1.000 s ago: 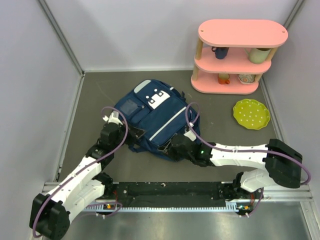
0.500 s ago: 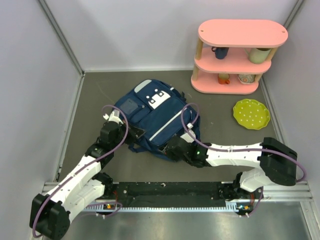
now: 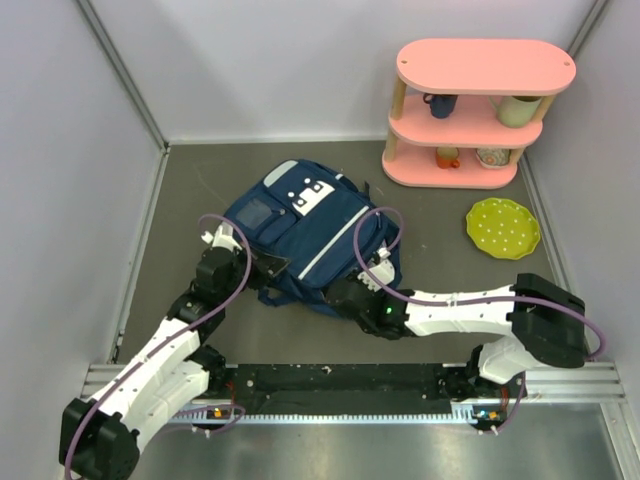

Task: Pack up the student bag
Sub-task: Zip the student bag at the center of the board.

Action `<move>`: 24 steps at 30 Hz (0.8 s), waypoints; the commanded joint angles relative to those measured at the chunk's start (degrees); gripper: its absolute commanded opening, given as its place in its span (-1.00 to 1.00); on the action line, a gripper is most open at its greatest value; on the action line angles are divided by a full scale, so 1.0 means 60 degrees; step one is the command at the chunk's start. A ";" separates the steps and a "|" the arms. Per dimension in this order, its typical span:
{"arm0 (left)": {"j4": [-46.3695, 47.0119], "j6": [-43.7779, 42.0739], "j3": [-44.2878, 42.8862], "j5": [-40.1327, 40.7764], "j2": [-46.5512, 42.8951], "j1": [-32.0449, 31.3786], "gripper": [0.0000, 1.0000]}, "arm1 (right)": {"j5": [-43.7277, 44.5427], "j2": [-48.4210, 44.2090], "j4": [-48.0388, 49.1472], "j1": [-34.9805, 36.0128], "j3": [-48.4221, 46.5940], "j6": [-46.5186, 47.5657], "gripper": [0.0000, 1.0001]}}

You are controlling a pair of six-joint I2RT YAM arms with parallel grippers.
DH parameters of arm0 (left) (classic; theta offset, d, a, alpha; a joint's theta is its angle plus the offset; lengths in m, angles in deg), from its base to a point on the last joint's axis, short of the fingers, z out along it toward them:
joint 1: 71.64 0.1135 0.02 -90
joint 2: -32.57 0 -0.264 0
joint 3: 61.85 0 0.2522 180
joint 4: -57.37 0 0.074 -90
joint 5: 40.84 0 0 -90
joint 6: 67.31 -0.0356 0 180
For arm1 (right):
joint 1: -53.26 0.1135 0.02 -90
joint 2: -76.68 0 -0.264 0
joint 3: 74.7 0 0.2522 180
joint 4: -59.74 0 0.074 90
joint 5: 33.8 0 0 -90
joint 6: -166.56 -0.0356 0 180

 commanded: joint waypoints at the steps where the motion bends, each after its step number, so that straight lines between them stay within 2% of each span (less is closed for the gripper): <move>1: 0.0875 0.0259 -0.0122 -0.1531 -0.0539 -0.0180 -1.00 | 0.1759 -0.0099 0.0414 -0.0258 -0.0467 0.0502 -1.00; 14: 0.1080 -0.0049 -0.0282 -0.0710 -0.0115 -0.0166 -1.00 | 0.0177 -0.2543 -0.0493 -0.0082 0.1466 0.1587 -1.00; 21: 0.1094 -0.0108 -0.0341 -0.0739 -0.0012 -0.0165 -1.00 | -0.0641 -0.3102 -0.0860 -0.0082 0.1511 0.2877 -1.00; 22: 0.1109 -0.0079 -0.0341 -0.0783 -0.0012 -0.0151 -1.00 | -0.0730 -0.3132 -0.0744 -0.0082 0.1511 0.2862 -0.79; 24: 0.1109 -0.0020 -0.0356 -0.0900 0.0003 -0.0151 -1.00 | -0.1008 -0.3147 0.0348 -0.0082 0.1584 0.3095 -0.54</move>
